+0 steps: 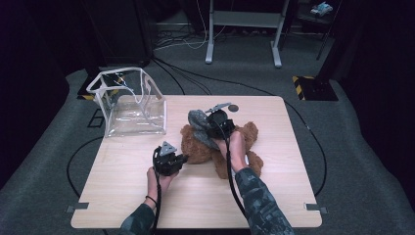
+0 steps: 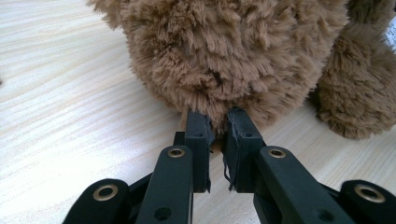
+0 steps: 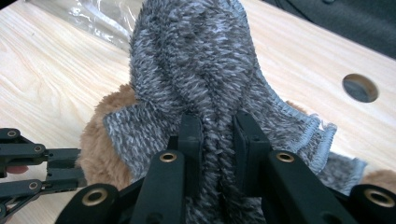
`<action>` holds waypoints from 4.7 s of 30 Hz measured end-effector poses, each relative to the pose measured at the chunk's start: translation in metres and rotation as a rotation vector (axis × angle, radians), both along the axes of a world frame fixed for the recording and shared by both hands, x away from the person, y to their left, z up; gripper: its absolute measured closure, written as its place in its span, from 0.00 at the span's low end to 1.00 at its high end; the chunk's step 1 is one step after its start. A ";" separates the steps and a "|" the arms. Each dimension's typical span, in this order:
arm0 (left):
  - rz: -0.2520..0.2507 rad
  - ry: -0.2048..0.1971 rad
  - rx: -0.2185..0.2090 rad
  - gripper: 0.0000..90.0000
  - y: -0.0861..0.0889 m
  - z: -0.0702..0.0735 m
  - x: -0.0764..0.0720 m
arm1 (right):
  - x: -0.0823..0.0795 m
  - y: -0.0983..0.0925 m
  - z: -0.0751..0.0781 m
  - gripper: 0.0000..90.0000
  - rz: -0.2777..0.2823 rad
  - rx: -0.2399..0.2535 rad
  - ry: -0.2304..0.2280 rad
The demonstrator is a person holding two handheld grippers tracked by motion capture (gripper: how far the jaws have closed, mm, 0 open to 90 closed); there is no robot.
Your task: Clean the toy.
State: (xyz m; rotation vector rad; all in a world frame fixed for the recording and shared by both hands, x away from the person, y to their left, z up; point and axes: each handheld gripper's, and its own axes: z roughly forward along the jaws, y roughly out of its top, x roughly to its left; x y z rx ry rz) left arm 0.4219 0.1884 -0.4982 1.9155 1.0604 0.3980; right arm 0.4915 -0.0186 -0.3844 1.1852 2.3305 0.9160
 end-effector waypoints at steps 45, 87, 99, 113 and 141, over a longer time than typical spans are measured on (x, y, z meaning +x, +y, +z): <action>0.021 -0.112 -0.090 0.90 0.006 -0.018 -0.010 | -0.057 0.001 -0.033 0.84 0.153 0.051 0.101; 0.039 -0.212 -0.113 0.91 0.005 -0.026 -0.017 | -0.063 0.027 -0.076 0.85 0.157 -0.032 0.155; 0.039 -0.214 -0.115 0.91 0.005 -0.026 -0.017 | -0.046 0.002 -0.012 0.84 0.116 0.071 0.053; 0.044 -0.221 -0.093 0.92 0.004 -0.026 -0.018 | 0.034 0.009 0.005 0.83 -0.007 0.037 0.077; 0.047 -0.223 -0.078 0.96 0.003 -0.026 -0.017 | -0.047 0.005 -0.055 0.85 0.170 0.037 0.191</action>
